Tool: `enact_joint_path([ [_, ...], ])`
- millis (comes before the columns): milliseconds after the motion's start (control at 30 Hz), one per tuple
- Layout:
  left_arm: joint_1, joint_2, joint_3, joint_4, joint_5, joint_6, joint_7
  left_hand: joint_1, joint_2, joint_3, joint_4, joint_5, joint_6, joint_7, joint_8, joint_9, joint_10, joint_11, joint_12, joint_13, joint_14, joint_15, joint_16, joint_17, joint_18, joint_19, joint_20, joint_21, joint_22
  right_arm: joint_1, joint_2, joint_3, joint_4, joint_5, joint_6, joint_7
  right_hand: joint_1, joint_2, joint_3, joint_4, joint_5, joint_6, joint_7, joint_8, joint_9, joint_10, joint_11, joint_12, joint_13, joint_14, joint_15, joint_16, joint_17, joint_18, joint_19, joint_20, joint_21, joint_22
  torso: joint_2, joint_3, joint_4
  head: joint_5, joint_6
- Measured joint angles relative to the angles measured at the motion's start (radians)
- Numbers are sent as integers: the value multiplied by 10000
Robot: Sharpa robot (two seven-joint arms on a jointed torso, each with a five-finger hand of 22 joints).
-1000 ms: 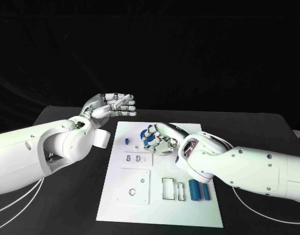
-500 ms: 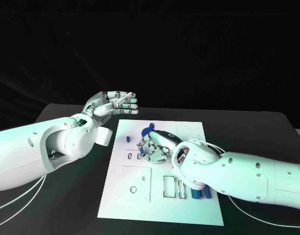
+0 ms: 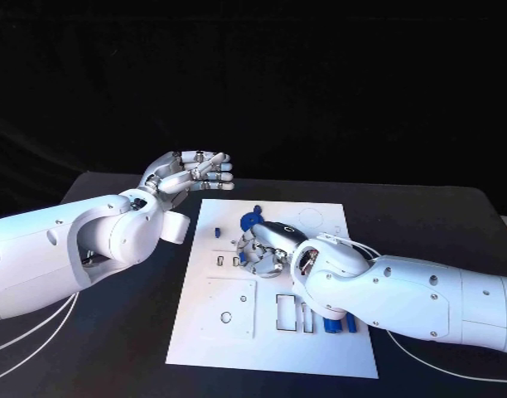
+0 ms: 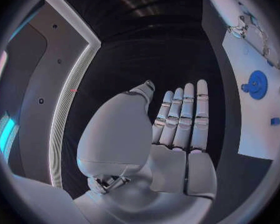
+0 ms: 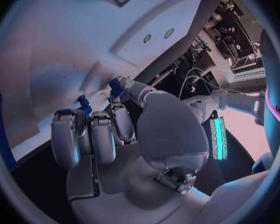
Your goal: Assemble the parts on the task board
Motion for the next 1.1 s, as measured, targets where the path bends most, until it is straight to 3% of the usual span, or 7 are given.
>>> enact_joint_path([
  [600,0,-39,0,9,0,0,-14,0,0,0,0,0,0,0,0,0,28,27,0,-2,0,0,0,8,0,0,0,0,-6,-21,-11,2,-64,-342,86,-93,-50,-53,-27,-26,-16,-23,-49,-1,240,0,0,0,7,0,0,0,8,1,0,0,0,-2,-4,1,0,-22,-92],
  [1100,0,-37,0,0,0,2,-21,0,0,0,0,0,0,0,0,0,27,27,0,6,0,0,0,7,0,0,0,0,-5,-59,-16,-3,-81,-500,66,-91,-236,-374,-193,-57,-77,-15,-59,3,247,0,0,-42,5,0,0,0,6,1,0,0,-32,-3,-5,0,2,-12,-95],
])
